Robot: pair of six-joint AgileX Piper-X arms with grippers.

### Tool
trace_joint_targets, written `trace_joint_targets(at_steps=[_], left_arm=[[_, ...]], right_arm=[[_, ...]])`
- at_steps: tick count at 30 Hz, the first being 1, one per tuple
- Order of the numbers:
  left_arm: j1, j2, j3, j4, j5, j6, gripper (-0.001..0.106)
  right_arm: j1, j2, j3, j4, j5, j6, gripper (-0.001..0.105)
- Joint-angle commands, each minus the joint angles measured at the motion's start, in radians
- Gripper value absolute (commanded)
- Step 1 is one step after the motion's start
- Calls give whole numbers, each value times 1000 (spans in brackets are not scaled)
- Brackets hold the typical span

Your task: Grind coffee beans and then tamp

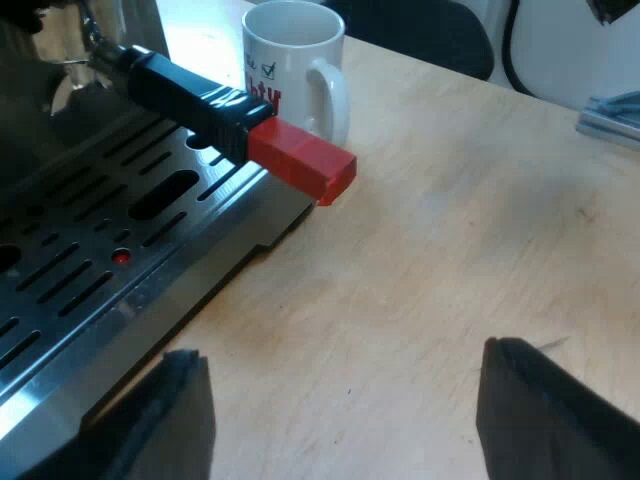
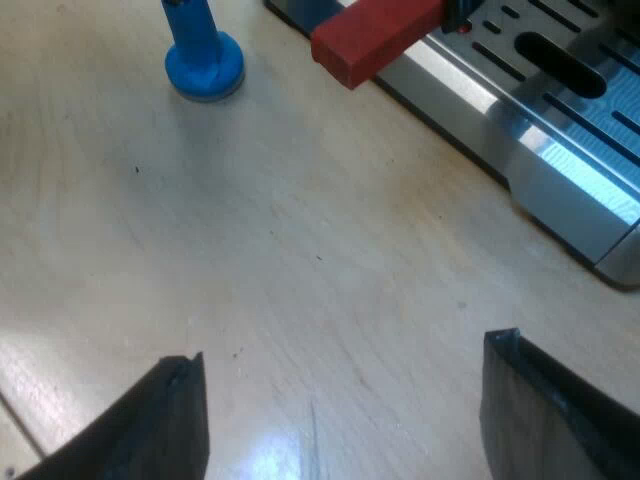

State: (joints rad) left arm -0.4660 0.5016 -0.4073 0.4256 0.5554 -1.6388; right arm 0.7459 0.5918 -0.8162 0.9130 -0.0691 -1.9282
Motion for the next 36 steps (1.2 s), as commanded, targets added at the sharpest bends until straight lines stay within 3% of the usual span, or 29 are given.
trace_joint_targets(at_steps=[1,13,20,25,28,33,36], left_arm=[[-5,-1,40,-79,11,5,59],[-5,-1,55,-95,11,5,59],[-5,-1,55,-95,11,5,59],[-5,-1,55,-95,11,5,59],[-5,-1,55,-95,11,5,59],[-5,-1,55,-95,11,5,59],[-5,-1,55,-95,11,5,59]], right_arm=[[72,28,6,-87,69,81,60],[195,138,169,-494,154,291,60],[310,217,202,-645,359,303,60],[386,290,202,-695,458,331,40],[418,342,202,-707,512,384,30],[423,418,202,-775,598,468,28],[423,465,202,-856,678,474,28]])
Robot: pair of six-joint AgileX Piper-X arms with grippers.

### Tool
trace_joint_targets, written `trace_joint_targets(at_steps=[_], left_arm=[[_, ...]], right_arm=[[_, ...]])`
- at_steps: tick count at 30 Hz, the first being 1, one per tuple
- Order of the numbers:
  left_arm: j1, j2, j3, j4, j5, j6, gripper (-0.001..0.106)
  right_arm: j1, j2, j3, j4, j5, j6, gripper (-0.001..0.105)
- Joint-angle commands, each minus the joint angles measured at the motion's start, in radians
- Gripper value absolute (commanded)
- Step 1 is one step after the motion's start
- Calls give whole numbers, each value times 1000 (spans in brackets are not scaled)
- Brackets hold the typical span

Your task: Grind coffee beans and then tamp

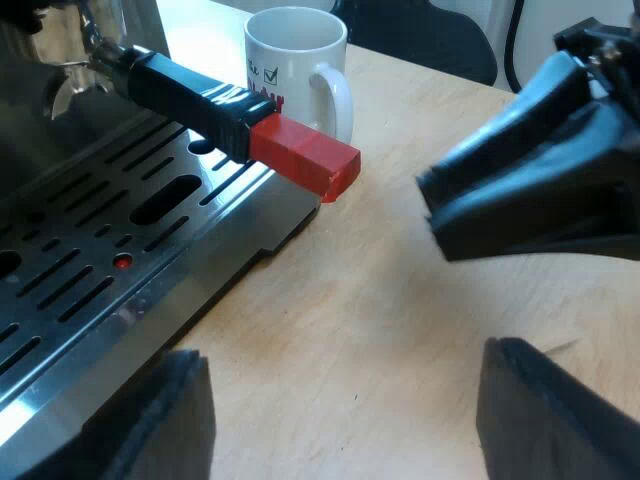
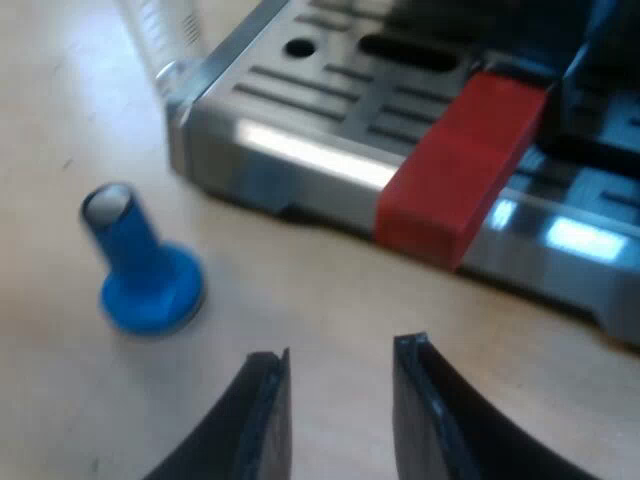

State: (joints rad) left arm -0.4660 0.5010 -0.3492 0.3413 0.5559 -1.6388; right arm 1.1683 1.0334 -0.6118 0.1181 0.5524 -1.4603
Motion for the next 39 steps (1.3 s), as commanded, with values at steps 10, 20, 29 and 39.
trace_joint_targets(at_steps=[10,20,29,39], left_arm=[[-5,-1,-3,-11,10,5,59],[-5,-1,-3,-11,10,5,59],[-5,-1,-3,-11,10,5,59],[-5,-1,-3,-11,10,5,59]], right_arm=[[1,146,-2,-223,193,13,28],[1,176,-2,-231,300,50,28],[-2,176,-2,-249,393,50,28],[-2,176,-2,-249,414,50,28]])
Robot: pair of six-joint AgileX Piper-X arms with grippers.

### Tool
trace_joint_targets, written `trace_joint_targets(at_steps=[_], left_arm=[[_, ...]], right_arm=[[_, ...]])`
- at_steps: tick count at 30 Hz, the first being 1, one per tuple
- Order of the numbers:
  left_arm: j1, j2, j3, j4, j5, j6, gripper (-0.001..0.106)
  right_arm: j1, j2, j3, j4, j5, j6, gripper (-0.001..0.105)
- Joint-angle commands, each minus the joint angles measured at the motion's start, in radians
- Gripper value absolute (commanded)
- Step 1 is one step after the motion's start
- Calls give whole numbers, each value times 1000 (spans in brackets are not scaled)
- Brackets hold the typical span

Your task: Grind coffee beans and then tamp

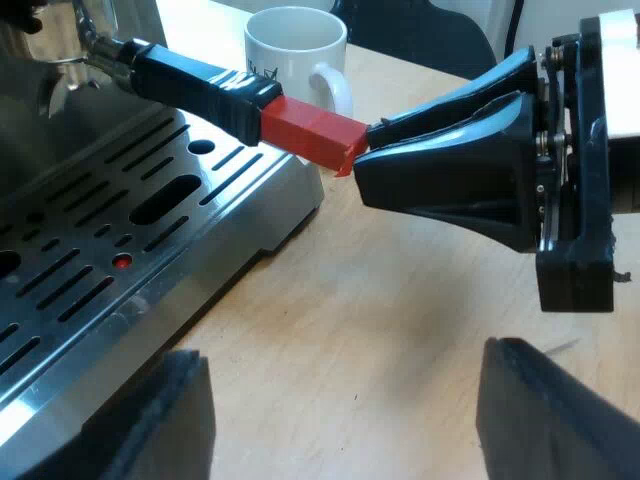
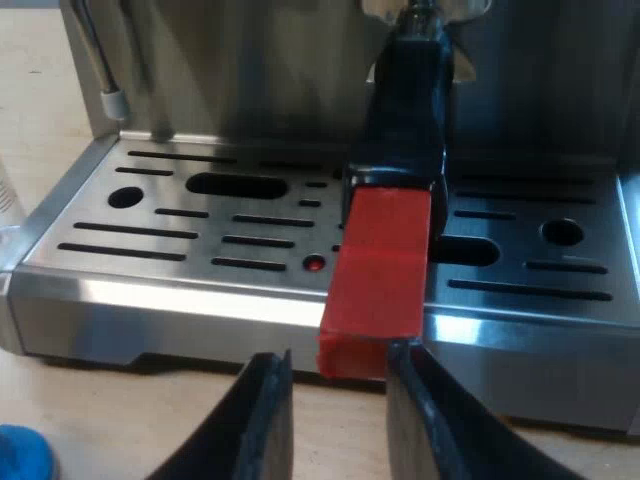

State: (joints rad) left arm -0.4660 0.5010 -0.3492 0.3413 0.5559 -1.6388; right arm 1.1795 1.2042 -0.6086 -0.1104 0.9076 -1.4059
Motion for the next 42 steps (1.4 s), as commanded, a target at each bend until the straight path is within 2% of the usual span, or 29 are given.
trace_joint_targets(at_steps=[1,11,21,23,24,25,30,32,37,42], left_arm=[[-5,-1,-3,-11,10,5,59],[-5,-1,-3,-11,10,5,59],[-5,-1,-3,-11,10,5,59],[-5,-1,-3,-11,10,5,59],[-5,-1,-3,-11,10,5,59],[-5,-1,-3,-11,10,5,59],[-5,-1,-3,-11,10,5,59],[-5,-1,-3,-11,10,5,59],[-5,-1,-3,-11,10,5,59],[-5,-1,-3,-11,10,5,59]], right_arm=[[-13,5,-5,-20,62,-5,28],[14,5,-5,-16,46,-5,28],[102,5,-5,99,65,-5,28],[113,5,-5,101,76,-5,28],[145,0,-5,101,138,-5,28],[154,-4,-5,101,152,-5,28],[188,-47,-5,101,159,-9,28],[199,-77,-5,110,159,-10,32],[200,-160,-5,173,125,-10,56],[197,-197,-57,315,98,-10,56]])
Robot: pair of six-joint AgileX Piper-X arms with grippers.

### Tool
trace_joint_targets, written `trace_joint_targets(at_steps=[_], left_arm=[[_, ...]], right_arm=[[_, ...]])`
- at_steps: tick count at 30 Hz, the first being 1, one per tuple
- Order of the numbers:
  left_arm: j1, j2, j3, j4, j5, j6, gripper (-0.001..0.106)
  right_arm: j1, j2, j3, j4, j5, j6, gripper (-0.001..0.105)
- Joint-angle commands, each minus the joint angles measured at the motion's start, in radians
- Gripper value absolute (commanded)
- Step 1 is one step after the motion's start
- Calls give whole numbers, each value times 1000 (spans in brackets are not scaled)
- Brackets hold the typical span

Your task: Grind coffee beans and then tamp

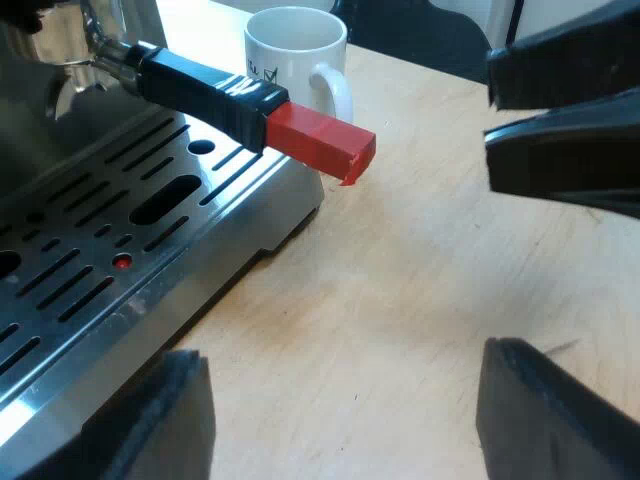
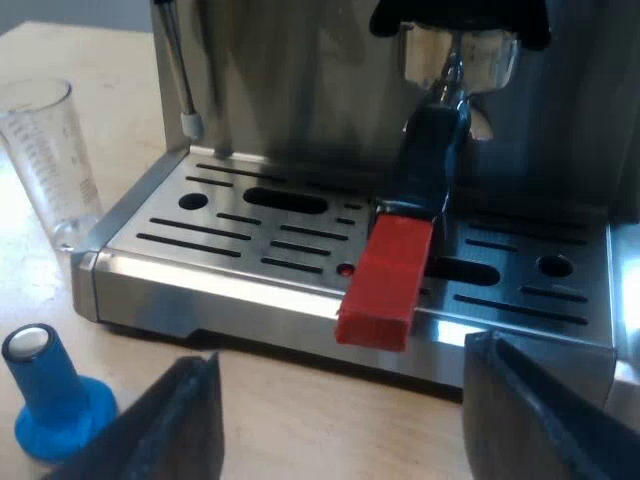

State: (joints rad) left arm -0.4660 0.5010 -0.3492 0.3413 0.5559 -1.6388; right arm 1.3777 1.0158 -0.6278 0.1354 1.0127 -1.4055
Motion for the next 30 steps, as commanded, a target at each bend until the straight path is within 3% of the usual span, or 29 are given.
trace_joint_targets(at_steps=[1,6,12,19,25,30], left_arm=[[-5,-1,-3,-11,10,5,59],[-5,-1,-3,-11,10,5,59],[-5,-1,-3,-11,10,5,59],[-5,-1,-3,-11,10,5,59],[-5,-1,-3,-11,10,5,59],[-5,-1,-3,-11,10,5,59]], right_arm=[[-2,-8,-63,116,-7,-11,56],[-11,-8,-158,247,-13,-8,55],[-132,-8,-260,371,-175,88,52],[-303,-4,-301,432,-373,95,52],[-366,65,-362,499,-478,95,52],[-388,158,-439,561,-490,101,52]])
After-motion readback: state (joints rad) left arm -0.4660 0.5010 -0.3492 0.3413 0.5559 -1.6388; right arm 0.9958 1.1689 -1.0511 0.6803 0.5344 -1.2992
